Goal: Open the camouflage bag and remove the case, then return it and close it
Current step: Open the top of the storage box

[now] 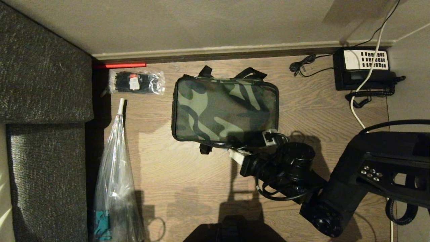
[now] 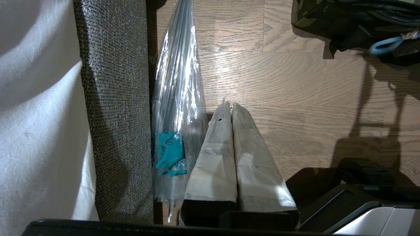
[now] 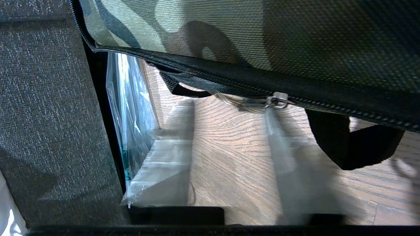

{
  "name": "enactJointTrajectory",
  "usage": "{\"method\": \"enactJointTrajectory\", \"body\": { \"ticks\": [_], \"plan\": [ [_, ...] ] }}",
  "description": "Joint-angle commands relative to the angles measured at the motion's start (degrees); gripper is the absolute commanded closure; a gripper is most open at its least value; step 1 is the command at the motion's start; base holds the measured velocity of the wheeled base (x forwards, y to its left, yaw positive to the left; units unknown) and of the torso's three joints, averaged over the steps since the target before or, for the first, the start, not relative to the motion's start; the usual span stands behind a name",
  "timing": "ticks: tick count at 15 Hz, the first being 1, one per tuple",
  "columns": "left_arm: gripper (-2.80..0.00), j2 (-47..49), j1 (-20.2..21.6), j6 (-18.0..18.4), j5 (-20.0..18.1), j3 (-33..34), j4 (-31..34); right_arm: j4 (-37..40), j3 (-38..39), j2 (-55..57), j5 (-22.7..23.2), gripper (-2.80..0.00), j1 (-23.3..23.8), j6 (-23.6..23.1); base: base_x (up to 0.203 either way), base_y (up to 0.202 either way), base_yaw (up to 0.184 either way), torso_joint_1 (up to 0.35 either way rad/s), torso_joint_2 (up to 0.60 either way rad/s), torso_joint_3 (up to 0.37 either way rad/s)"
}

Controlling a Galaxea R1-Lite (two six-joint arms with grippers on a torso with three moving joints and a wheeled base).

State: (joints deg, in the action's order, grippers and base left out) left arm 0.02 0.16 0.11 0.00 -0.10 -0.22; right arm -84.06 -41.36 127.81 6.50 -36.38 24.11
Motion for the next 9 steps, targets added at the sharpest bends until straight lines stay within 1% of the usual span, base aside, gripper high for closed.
{"method": "enactJointTrajectory", "body": {
  "ticks": [1,6,9],
  "plan": [
    [0.0,-0.11,0.02,-0.02,0.0,0.01,-0.04,-0.49,-0.12,-0.26,0.09,0.0,-0.18,-0.01,0.0,0.0,0.0,0.0,0.0,0.0],
    [0.0,-0.11,0.02,0.05,0.0,0.01,-0.04,-0.57,1.43,-1.8,0.18,0.0,-0.1,-0.21,0.0,0.0,0.0,0.0,0.0,0.0],
    [0.0,-0.11,0.02,-0.02,0.0,0.01,-0.04,-0.26,6.7,-4.66,1.05,0.0,-0.01,-0.05,0.0,0.0,0.0,0.0,0.0,0.0]
  ]
}}
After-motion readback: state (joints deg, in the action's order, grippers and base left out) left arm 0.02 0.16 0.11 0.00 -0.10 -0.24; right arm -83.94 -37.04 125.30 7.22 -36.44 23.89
